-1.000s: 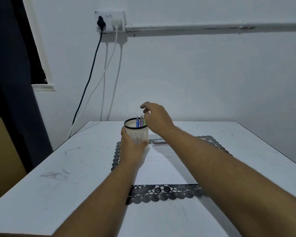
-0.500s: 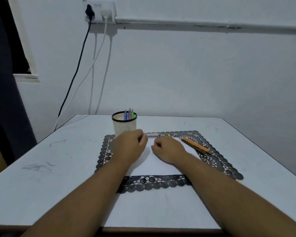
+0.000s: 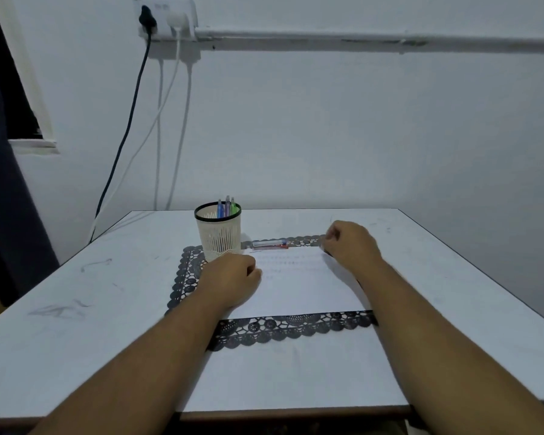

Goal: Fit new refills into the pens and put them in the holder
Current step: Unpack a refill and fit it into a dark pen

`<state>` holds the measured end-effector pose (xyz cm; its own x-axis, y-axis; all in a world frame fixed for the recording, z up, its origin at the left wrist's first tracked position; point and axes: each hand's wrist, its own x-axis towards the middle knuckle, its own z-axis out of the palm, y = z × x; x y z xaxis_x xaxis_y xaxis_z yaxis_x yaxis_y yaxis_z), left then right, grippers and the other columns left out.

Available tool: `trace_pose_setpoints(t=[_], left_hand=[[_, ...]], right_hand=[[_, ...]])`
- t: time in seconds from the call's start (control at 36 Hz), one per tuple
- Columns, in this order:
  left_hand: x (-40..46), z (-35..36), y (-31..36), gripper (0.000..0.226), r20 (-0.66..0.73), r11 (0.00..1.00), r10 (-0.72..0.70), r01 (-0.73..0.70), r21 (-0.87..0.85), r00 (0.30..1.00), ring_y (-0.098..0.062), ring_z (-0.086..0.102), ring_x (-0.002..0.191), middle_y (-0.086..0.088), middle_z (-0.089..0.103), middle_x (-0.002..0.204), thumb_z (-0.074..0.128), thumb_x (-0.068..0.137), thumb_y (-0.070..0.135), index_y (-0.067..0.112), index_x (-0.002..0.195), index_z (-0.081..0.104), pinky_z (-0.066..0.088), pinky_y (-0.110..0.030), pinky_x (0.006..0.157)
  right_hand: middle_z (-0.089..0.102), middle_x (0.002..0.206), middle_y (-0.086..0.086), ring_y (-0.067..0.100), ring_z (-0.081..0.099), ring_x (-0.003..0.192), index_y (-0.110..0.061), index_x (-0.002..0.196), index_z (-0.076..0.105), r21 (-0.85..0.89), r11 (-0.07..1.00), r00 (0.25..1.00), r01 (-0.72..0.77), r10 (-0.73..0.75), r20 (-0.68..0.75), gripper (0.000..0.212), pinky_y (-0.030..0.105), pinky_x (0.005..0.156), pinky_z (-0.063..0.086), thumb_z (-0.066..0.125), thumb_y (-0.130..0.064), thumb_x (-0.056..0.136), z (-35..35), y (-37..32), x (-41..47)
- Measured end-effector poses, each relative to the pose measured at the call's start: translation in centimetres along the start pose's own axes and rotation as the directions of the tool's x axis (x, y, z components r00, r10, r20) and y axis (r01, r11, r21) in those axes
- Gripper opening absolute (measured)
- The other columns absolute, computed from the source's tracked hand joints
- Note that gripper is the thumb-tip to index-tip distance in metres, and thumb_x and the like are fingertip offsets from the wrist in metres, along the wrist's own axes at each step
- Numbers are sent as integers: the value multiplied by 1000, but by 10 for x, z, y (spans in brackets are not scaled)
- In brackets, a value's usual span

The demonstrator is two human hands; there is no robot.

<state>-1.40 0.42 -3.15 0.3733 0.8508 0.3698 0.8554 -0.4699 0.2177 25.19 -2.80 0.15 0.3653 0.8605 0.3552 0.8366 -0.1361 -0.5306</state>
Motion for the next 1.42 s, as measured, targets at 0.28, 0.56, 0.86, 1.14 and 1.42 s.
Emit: trace_pose_setpoints(t=[0.28, 0.56, 0.86, 1.14, 1.42], left_hand=[[0, -4, 0, 36, 30, 999, -17, 18, -43, 999, -10, 54, 69, 4, 59, 70, 53, 97, 40, 16, 70, 55, 35, -28, 57], [-1, -3, 1, 38, 34, 997, -29, 32, -75, 999, -13, 55, 68, 3, 57, 68, 55, 97, 38, 15, 67, 52, 35, -29, 57], [-2, -5, 5, 18, -23, 984, 2, -6, -177, 1000, -13, 58, 77, 9, 62, 79, 56, 98, 34, 25, 83, 59, 48, -32, 66], [1, -10, 15, 24, -153, 796, 152, -213, -567, 976, -6, 65, 85, 14, 68, 98, 67, 98, 35, 27, 120, 65, 53, -28, 77], [7, -6, 5, 24, -209, 855, 139, -224, -468, 968, -5, 62, 77, 10, 66, 89, 69, 94, 16, 26, 115, 65, 49, -28, 70]], right_hand=[[69, 98, -1, 27, 61, 98, -21, 95, 72, -140, 950, 949, -278, 295, 115, 17, 35, 83, 38, 76, -30, 81, -8, 22, 5], [71, 95, -3, 24, 63, 99, -23, 88, 70, -122, 960, 952, -253, 269, 147, 22, 37, 92, 48, 82, -34, 74, -4, 22, 5], [54, 60, 0, 16, 45, 53, -18, 62, 56, 263, 960, 985, -94, 53, 162, 31, 27, 55, 35, 71, -21, 89, 8, -17, -17], [66, 69, 5, 15, 54, 54, -7, 90, 69, 777, 596, 967, -202, -4, 255, 17, 30, 51, 40, 62, -18, 101, 33, -66, -39], [75, 90, 16, 24, 68, 70, -2, 109, 66, 846, 413, 904, -338, -107, 413, 16, 30, 53, 54, 58, -15, 104, 37, -68, -48]])
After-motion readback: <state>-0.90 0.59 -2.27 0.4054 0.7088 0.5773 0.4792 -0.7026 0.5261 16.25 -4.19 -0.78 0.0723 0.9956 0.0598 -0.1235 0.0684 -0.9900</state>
